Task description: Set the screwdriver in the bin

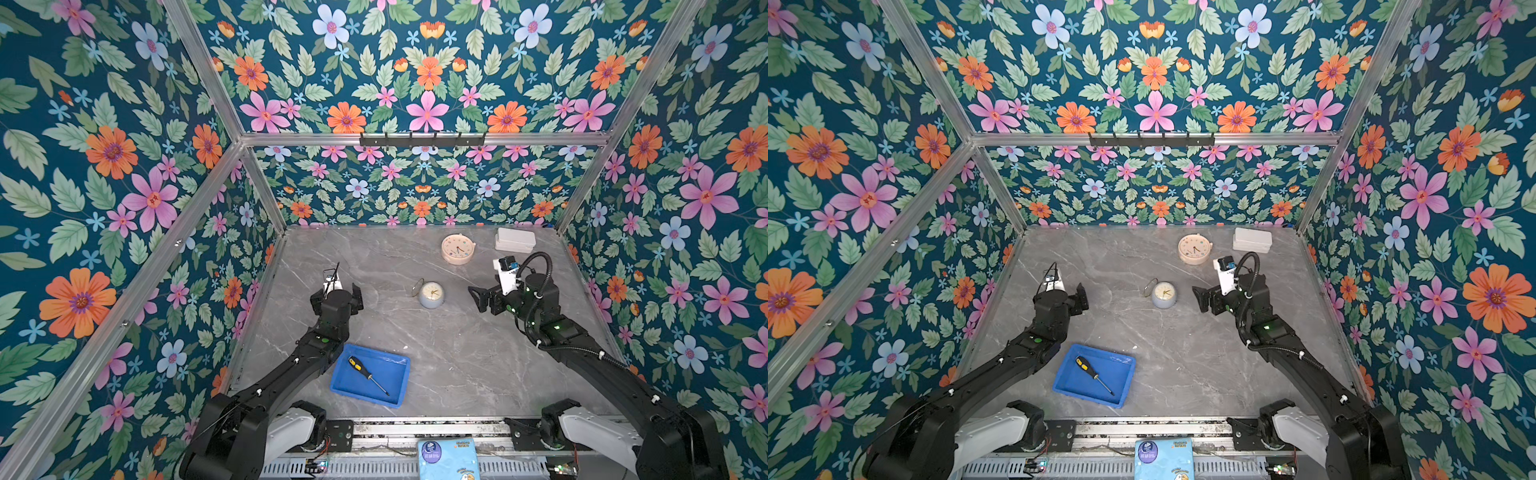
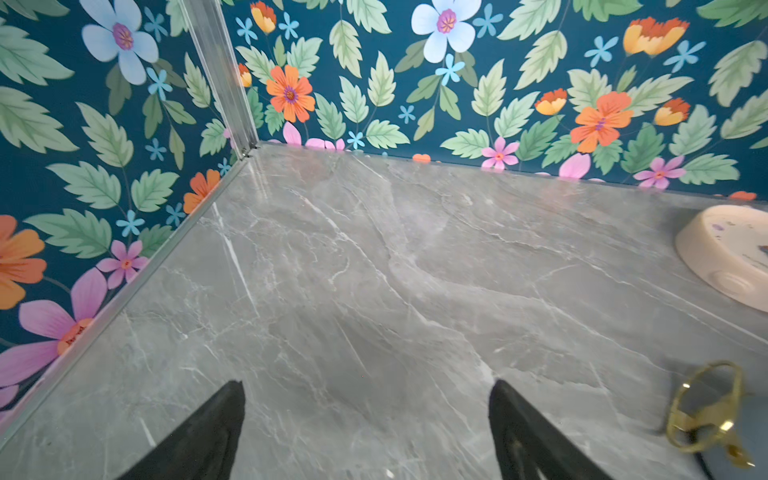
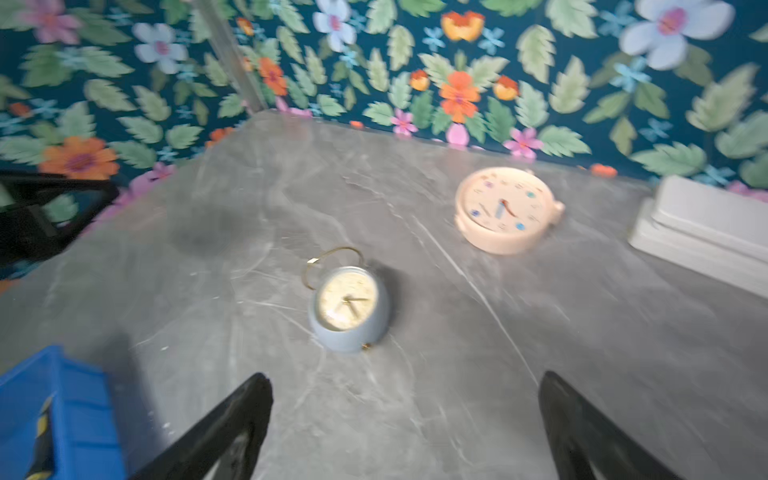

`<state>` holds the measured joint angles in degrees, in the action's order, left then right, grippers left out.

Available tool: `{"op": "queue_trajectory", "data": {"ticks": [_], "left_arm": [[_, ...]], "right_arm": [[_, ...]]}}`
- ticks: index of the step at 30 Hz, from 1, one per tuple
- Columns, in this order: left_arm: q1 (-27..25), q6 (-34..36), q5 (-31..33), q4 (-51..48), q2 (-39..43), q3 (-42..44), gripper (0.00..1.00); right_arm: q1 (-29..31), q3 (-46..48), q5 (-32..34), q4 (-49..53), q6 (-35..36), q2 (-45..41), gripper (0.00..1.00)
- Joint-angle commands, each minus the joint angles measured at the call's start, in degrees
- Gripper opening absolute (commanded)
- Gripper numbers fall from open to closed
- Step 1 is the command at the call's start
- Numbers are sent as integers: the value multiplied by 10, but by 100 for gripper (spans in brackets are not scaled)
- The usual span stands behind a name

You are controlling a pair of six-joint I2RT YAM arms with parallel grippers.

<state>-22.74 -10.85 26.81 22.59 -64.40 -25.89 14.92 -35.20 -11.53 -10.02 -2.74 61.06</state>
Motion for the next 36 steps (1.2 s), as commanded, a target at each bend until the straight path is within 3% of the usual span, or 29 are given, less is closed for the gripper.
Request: {"op": "queue_trajectory", "data": {"ticks": [1, 6, 11, 15, 21, 23, 26, 28, 31, 36], "left_arm": [[25, 87, -9, 113, -5, 30, 94], [86, 106, -58, 190, 0, 101, 94], [119, 100, -56, 267, -24, 152, 95], [136, 105, -66, 360, -74, 168, 97], [161, 145, -133, 542, -195, 158, 96], [167, 137, -133, 527, -230, 137, 98], [180, 139, -160, 588, -296, 132, 100], [192, 122, -184, 491, -272, 107, 100], [215, 107, -216, 479, -280, 92, 100], [216, 109, -214, 495, -284, 96, 100]], "right_arm": [[-47, 26, 42, -63, -28, 1, 99], [-102, 72, 110, -91, 1, 17, 99], [-135, 127, 160, -174, -1, 53, 99], [-148, 170, 172, -323, -6, 121, 99], [-149, 198, 167, -471, -2, 223, 99], [-151, 191, 152, -424, -1, 207, 99], [-154, 179, 140, -416, 1, 214, 99], [-165, 174, 122, -408, -5, 217, 99], [-169, 172, 116, -400, -6, 215, 99], [-169, 171, 117, -396, -5, 214, 99]]}}
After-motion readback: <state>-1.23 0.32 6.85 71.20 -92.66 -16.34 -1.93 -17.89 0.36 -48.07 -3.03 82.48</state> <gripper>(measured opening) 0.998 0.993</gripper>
